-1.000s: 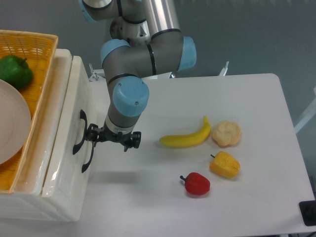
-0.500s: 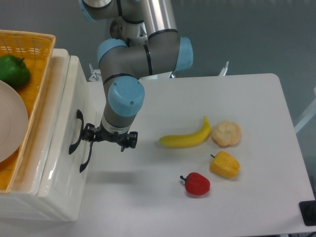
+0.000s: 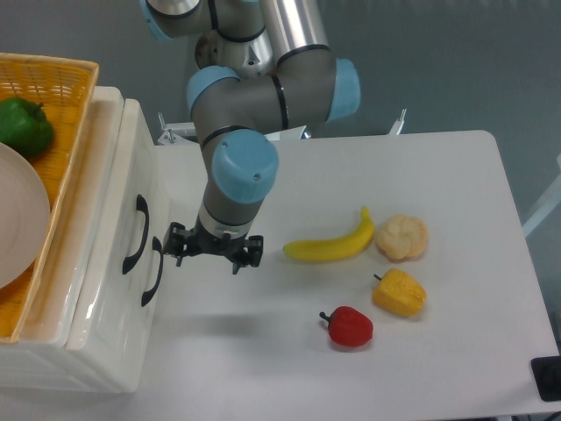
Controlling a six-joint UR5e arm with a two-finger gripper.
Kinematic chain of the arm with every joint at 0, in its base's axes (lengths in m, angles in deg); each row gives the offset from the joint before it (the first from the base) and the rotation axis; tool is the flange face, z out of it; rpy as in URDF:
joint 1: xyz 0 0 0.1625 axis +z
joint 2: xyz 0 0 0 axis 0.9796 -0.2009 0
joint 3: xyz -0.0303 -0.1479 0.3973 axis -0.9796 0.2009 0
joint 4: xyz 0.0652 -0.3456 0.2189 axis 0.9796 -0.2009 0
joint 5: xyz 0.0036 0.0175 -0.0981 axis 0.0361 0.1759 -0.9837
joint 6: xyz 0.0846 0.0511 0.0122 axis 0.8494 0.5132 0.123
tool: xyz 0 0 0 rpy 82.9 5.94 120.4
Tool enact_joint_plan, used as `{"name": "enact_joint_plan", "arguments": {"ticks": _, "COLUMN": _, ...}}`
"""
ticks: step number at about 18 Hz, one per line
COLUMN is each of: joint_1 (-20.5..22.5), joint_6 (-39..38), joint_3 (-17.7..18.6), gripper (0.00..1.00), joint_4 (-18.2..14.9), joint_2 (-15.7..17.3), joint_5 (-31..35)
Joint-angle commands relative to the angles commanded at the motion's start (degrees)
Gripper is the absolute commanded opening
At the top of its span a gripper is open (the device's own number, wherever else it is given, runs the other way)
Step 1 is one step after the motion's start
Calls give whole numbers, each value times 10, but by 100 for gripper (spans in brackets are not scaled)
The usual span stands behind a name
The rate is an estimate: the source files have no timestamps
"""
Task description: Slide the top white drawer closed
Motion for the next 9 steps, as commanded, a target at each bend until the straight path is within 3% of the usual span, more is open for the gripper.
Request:
{"name": "enact_joint_plan", "arguments": {"ticks": 4, "joint_1": 33, "joint_6": 88, "joint_3": -17, "gripper": 100, "joint_4": 2, "joint_2": 9, "joint_5": 13}}
{"name": "enact_joint_plan", "arguments": {"ticks": 9, "joint_1": 76, "joint_6": 252, "joint_3": -21, "gripper": 100, "joint_4": -1, "joint_2": 28, "joint_5": 79}}
